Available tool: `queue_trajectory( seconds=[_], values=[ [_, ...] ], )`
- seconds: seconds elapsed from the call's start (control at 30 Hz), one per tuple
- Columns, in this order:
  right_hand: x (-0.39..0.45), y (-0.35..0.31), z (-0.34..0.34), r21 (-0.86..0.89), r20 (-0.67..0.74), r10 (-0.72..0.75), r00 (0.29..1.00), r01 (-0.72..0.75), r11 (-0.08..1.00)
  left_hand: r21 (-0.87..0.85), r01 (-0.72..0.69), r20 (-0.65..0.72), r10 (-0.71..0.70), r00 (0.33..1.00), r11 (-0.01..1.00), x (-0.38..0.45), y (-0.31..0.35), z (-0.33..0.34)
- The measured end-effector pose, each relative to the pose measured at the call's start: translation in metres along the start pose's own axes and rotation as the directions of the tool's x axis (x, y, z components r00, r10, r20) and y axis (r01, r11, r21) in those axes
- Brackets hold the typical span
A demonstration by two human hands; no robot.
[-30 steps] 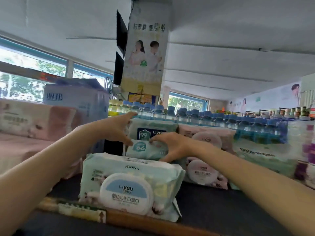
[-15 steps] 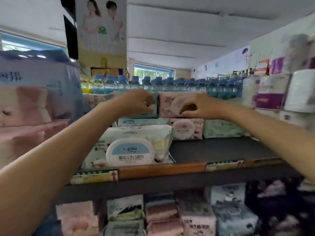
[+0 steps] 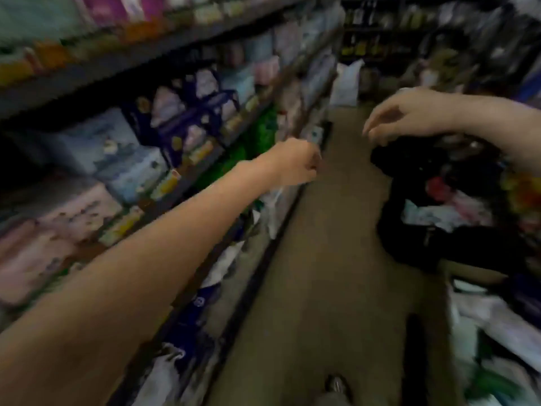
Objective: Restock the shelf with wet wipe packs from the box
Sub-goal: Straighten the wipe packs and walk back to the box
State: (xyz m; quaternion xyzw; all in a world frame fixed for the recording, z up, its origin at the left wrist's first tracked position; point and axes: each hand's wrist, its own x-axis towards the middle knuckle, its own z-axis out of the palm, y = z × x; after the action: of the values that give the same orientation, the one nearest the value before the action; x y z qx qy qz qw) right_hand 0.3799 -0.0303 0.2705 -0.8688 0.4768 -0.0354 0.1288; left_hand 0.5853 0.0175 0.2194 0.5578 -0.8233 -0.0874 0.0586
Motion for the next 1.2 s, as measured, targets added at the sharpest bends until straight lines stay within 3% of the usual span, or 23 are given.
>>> queue_trajectory(
  seconds=[0.1, 0.23, 0.47, 0.6, 0.7, 0.83, 0.93, 1.0, 1.1, 1.2],
  values=[
    [-0.064, 0.098, 0.034, 0.126, 0.052, 0.229, 0.972, -0.234, 0.964, 0.022, -0.155, 0.158, 0.15, 0.976, 0.988, 0.045, 0.064, 0.07],
    [-0.143, 0.204, 0.098, 0.194, 0.218, 0.41, 0.886, -0.451, 0.871, -0.031, -0.264, 0.294, 0.261, 0.919, 0.964, 0.089, 0.14, 0.143],
    [-0.255, 0.336, 0.202, 0.032, 0.402, 0.497, 0.769, -0.554, 0.832, -0.161, -0.223, 0.556, 0.276, 0.784, 0.961, 0.146, 0.248, 0.277],
    [-0.301, 0.389, 0.227, 0.005, 0.373, 0.579, 0.725, -0.626, 0.78, -0.197, -0.176, 0.658, 0.263, 0.705, 0.965, 0.156, 0.309, 0.336],
    [-0.315, 0.4, 0.264, 0.027, 0.295, 0.554, 0.778, -0.587, 0.809, -0.228, -0.127, 0.676, 0.251, 0.693, 0.965, 0.158, 0.342, 0.362],
    [-0.315, 0.379, 0.335, 0.137, 0.435, 0.379, 0.817, -0.476, 0.869, -0.212, -0.087, 0.74, 0.218, 0.637, 0.974, 0.148, 0.355, 0.403],
    [-0.317, 0.361, 0.387, 0.224, 0.609, 0.215, 0.764, -0.425, 0.877, -0.138, -0.082, 0.823, 0.16, 0.545, 0.987, 0.129, 0.346, 0.436],
    [-0.319, 0.354, 0.414, 0.244, 0.663, 0.19, 0.724, -0.45, 0.859, -0.104, -0.081, 0.852, 0.131, 0.507, 0.991, 0.119, 0.337, 0.451],
    [-0.315, 0.358, 0.443, 0.32, 0.601, 0.288, 0.745, -0.555, 0.768, -0.059, -0.045, 0.82, 0.074, 0.568, 0.997, 0.112, 0.322, 0.465],
    [-0.302, 0.377, 0.452, 0.494, 0.507, 0.449, 0.736, -0.675, 0.548, -0.016, -0.034, 0.672, 0.036, 0.74, 0.999, 0.117, 0.31, 0.474]
  ],
)
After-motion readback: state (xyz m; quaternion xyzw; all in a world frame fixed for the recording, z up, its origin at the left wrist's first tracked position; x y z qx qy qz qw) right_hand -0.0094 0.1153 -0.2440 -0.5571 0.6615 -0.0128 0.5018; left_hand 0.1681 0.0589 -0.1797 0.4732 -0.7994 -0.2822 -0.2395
